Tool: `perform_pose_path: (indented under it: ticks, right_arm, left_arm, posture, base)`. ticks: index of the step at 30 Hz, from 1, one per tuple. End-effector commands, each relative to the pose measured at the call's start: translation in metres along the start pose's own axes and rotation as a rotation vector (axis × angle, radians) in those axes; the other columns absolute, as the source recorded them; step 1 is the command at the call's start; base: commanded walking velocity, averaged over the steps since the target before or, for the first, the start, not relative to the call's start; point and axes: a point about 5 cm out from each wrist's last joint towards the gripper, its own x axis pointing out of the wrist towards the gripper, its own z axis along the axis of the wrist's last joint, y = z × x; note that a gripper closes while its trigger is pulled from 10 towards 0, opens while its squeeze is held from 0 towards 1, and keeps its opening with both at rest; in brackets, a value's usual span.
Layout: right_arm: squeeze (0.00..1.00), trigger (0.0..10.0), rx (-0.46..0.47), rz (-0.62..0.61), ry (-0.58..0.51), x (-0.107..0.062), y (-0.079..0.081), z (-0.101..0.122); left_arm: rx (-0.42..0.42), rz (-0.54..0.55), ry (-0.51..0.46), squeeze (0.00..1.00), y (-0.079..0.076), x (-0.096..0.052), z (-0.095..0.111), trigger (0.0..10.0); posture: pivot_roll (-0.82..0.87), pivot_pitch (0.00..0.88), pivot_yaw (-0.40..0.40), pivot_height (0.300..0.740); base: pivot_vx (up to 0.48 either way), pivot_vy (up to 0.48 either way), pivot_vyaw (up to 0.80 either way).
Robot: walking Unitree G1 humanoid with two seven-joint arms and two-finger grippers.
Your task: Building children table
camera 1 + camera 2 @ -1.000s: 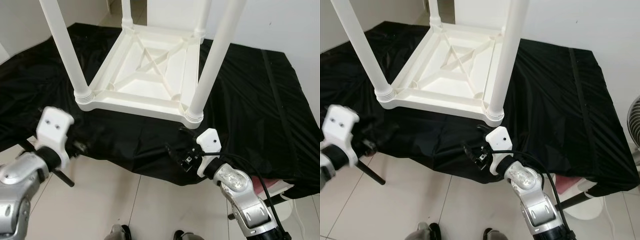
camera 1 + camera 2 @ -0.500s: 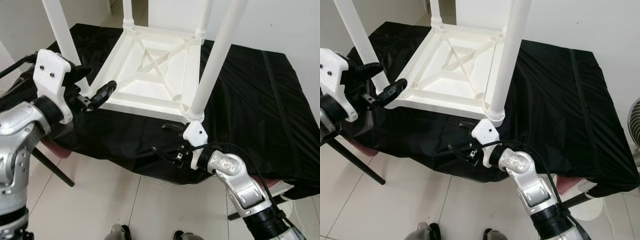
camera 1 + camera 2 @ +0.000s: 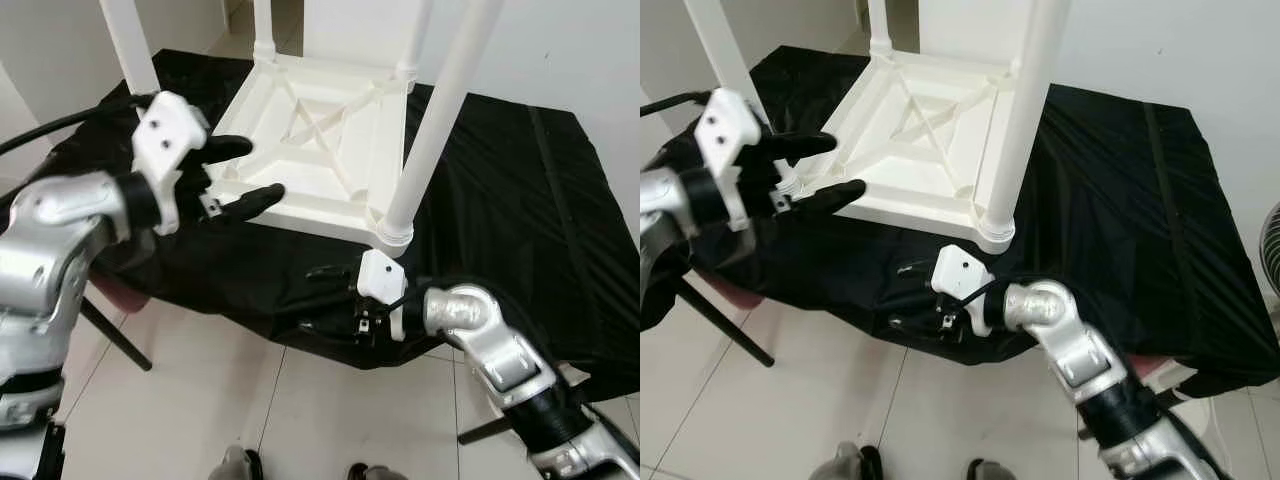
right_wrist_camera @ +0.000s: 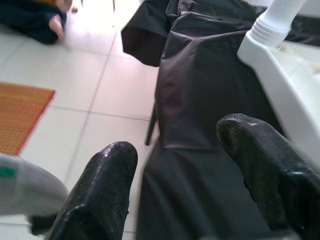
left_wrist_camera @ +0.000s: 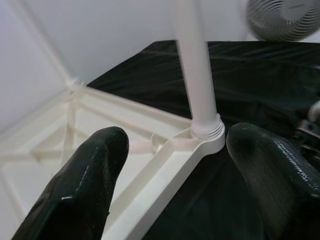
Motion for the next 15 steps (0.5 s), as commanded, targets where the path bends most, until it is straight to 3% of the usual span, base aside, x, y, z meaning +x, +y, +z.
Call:
perform_pose_path:
  ticks: [1, 9, 15]
  right_arm:
    - [0.00, 10.0, -0.042, 0.043, -0.014, 0.005, 0.000, 0.003]
    - [0.00, 10.0, -0.045, 0.089, -0.094, 0.018, 0.001, 0.019]
    - [0.00, 10.0, -0.035, 0.122, -0.119, 0.022, 0.002, 0.021]
  left_arm:
    - [-0.001, -0.059, -0.009, 0.00, -0.004, 0.011, -0.002, 10.0]
    - [-0.033, -0.107, -0.072, 0.00, -0.009, 0.032, 0.000, 10.0]
    - [-0.034, -0.139, -0.090, 0.00, -0.011, 0.039, 0.000, 10.0]
  posture:
    - [-0.01, 0.136, 0.000, 0.740]
    - [-0.01, 0.139, 0.001, 0.740]
    - [-0.01, 0.142, 0.003, 0.740]
  base:
    - [0.000, 0.000, 0.00]
    - [0.000, 0.000, 0.00]
    - [0.000, 0.000, 0.00]
